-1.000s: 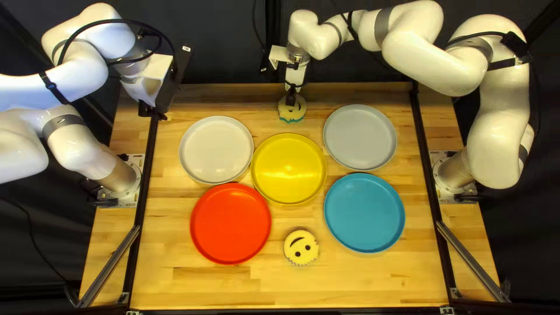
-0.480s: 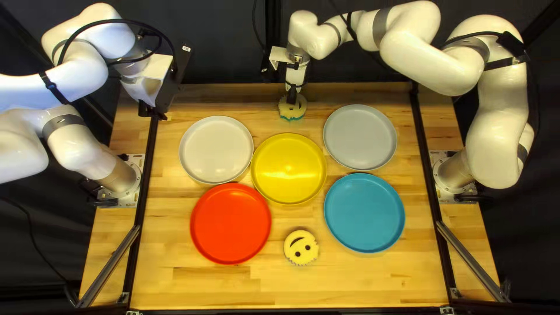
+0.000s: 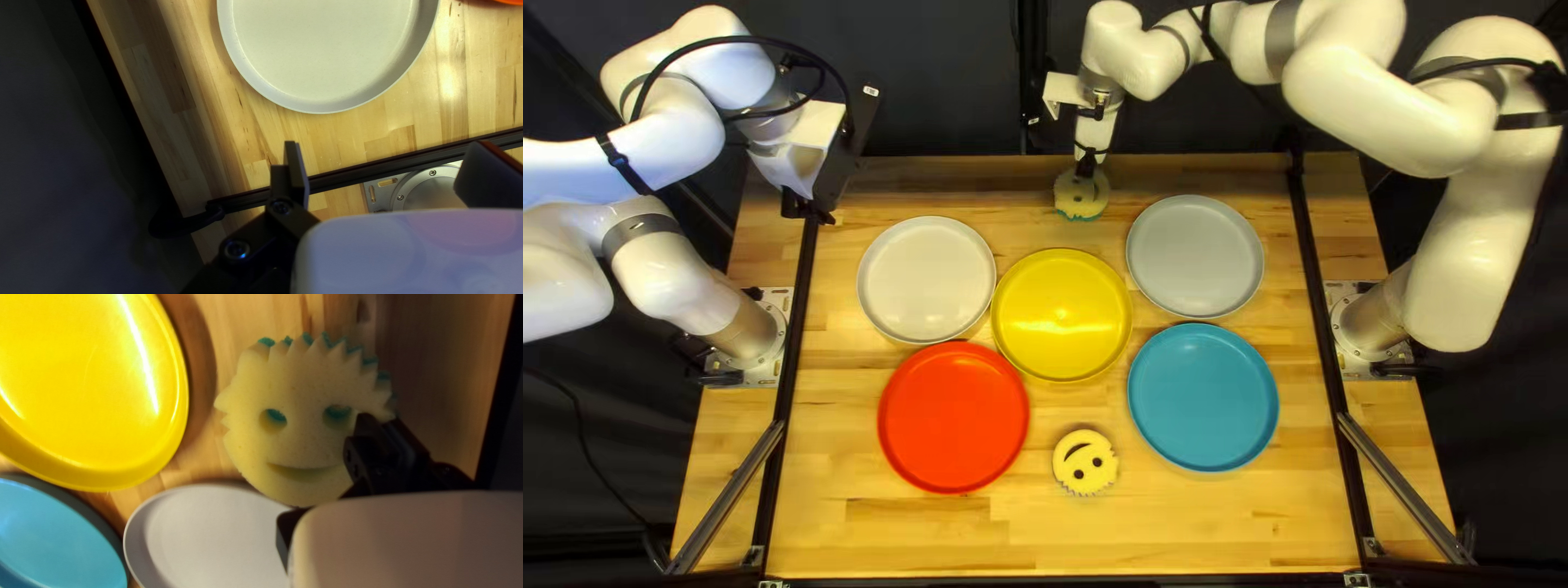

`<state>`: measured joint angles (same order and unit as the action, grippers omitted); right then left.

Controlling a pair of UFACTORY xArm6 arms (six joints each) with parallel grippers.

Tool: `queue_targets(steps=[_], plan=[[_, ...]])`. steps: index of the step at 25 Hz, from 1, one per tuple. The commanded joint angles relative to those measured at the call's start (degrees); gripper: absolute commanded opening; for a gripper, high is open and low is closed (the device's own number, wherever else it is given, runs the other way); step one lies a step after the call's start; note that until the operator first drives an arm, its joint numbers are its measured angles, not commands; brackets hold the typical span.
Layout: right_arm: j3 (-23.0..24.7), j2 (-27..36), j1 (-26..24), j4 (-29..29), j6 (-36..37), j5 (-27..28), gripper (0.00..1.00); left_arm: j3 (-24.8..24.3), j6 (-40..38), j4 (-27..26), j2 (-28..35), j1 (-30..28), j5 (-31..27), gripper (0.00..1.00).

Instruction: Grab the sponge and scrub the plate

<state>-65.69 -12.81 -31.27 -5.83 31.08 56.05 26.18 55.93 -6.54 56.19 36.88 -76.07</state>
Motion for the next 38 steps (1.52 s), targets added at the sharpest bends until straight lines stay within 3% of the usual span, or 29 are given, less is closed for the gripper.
queue_targets(steps=[1, 4, 9, 22, 31, 38], plan=[[9.05, 8.77, 2.03, 6.04, -2.37, -1.29, 0.00, 0.00, 0.00, 0.00, 0.00, 0.00, 0.00, 1.00], [14.12, 13.47, 3.77, 8.98, -4.66, -1.81, 0.00, 0.00, 0.00, 0.00, 0.00, 0.00, 0.00, 1.00], [18.53, 18.52, 5.79, 11.61, -7.20, -1.44, 0.00, 0.00, 0.00, 0.00, 0.00, 0.00, 0.00, 1.00], [19.09, 18.63, 6.12, 12.22, -7.82, -1.76, 0.00, 0.00, 0.00, 0.00, 0.00, 0.00, 0.00, 1.00], [26.56, 19.32, 10.06, 13.51, -12.78, -7.69, 0.00, 0.00, 0.00, 0.00, 0.00, 0.00, 0.00, 1.00], [29.30, 18.31, 14.25, 14.64, -18.24, -9.79, 0.00, 0.00, 0.00, 0.00, 0.00, 0.00, 0.00, 1.00]])
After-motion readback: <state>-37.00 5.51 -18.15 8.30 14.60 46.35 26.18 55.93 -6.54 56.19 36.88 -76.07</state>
